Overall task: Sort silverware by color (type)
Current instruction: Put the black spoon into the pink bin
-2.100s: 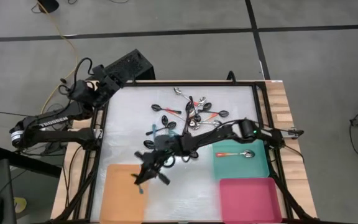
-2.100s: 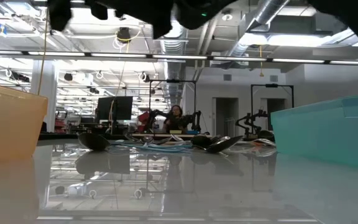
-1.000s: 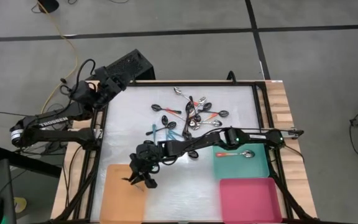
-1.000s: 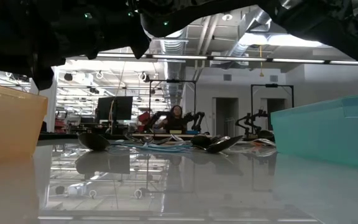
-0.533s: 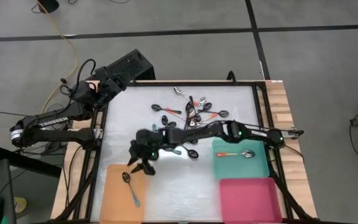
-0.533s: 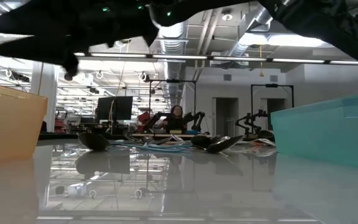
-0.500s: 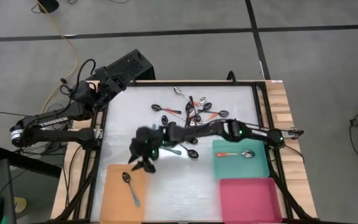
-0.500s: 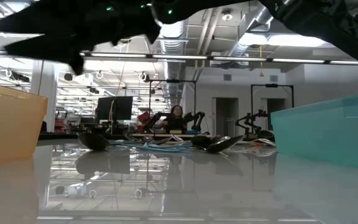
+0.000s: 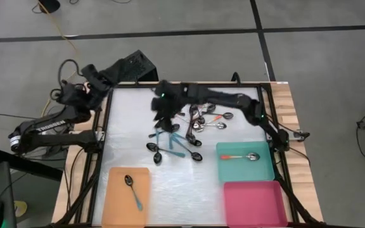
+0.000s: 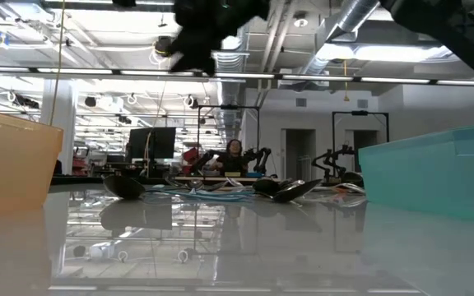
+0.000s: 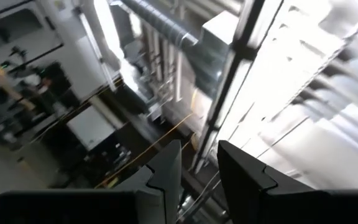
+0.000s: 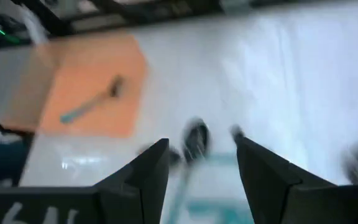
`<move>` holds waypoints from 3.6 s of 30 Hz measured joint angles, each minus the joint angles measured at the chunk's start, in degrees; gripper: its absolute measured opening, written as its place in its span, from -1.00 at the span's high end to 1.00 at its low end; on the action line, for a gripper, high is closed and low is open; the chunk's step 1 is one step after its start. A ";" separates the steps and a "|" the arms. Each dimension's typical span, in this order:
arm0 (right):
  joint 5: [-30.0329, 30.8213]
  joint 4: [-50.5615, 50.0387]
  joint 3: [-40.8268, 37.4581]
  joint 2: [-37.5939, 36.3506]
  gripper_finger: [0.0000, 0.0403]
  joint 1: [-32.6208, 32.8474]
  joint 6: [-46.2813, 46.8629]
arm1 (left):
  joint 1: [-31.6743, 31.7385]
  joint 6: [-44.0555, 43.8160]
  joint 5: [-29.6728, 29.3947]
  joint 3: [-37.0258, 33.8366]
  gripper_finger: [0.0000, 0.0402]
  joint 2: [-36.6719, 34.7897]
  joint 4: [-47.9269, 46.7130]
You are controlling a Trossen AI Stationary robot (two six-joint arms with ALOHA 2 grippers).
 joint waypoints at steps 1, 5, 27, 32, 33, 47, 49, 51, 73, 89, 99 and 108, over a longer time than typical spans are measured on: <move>0.75 -2.41 0.00 -0.33 0.03 -0.77 -0.89 | 0.19 0.26 0.42 0.00 0.55 -0.88 0.06; 2.74 -13.91 -0.04 -1.89 0.03 -3.67 -5.40 | 1.23 3.04 3.08 0.00 0.55 -4.18 0.06; 16.62 -35.42 -15.07 -22.27 0.03 -16.26 -7.01 | 2.37 8.57 5.76 0.02 0.55 -15.20 -21.39; 18.08 -22.60 -37.35 -34.95 0.03 -17.75 -1.68 | 2.37 8.54 4.74 0.02 0.55 -15.17 -25.25; 18.13 -18.66 -42.22 -37.62 0.03 -17.74 -0.17 | 2.37 8.39 4.56 0.02 0.55 -15.10 -25.89; 18.53 27.40 -76.79 -46.34 0.03 -4.55 20.58 | 2.37 7.43 4.53 0.02 0.55 -14.65 -31.88; 21.04 29.52 -76.87 -44.07 0.03 -0.43 20.67 | 2.37 7.34 4.49 0.02 0.55 -14.65 -32.66; 25.10 29.05 -76.48 -41.55 0.03 3.23 20.68 | 2.37 7.34 3.66 0.02 0.55 -14.65 -33.24; 33.07 26.62 -63.09 -26.87 0.03 -0.35 29.04 | 2.35 7.45 -2.83 0.02 0.55 -14.67 -36.66; 30.07 17.48 -59.89 -26.61 0.03 -6.46 9.05 | 2.35 8.24 -2.99 0.02 0.55 -14.65 -39.55; 30.07 19.53 -59.98 -21.88 0.03 -4.18 4.75 | 2.35 8.68 -3.03 0.02 0.55 -14.65 -42.53; 32.23 19.23 -59.74 -15.94 0.03 -3.62 7.47 | 2.35 8.68 -3.00 0.02 0.55 -14.65 -43.68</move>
